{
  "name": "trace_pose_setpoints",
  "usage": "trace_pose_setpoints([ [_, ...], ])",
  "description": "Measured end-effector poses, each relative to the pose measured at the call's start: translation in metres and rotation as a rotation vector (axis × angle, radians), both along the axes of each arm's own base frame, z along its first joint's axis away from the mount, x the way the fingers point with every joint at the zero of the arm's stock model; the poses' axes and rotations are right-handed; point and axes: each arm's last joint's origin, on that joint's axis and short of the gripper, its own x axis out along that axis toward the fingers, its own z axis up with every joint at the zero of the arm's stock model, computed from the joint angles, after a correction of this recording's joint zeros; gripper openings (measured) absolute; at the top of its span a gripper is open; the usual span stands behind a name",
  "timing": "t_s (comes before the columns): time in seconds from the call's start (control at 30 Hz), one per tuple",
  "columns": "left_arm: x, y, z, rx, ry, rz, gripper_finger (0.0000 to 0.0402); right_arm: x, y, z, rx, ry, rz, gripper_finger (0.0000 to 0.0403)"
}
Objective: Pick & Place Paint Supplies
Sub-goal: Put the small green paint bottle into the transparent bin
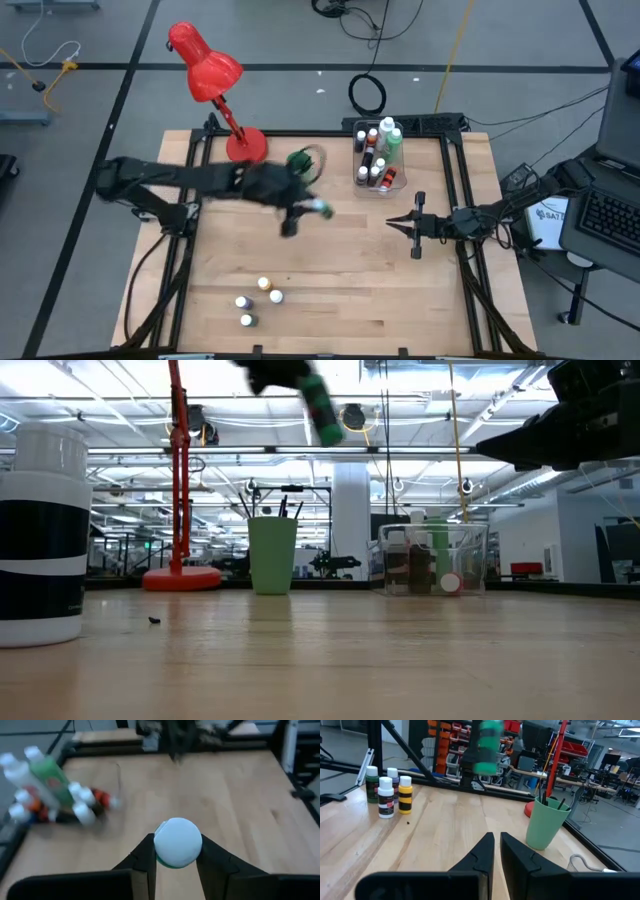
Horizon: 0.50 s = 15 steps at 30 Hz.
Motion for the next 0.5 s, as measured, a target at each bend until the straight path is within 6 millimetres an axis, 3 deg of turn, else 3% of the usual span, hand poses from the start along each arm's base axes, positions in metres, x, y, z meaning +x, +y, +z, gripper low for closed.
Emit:
trace_pose_setpoints([
  [0.17,0.067,0.04,0.021,0.022,-0.056,0.038,0.0095,0.0,0.0,0.0,-0.003,0.002,0.0,0.0025],
  [0.3,0.117,0.078,-0.006,0.044,0.058,0.159,0.0095,0.0,0.0,-0.001,-0.007,0.006,0.0,0.0025],
  [0.37,0.134,0.093,-0.022,0.046,0.13,0.19,0.0095,0.0,0.0,-0.002,-0.012,0.018,0.0,0.0025],
  [0.5,0.156,0.109,-0.033,0.066,0.148,0.195,0.0095,0.0,0.0,-0.003,-0.039,0.035,0.001,0.0025],
])
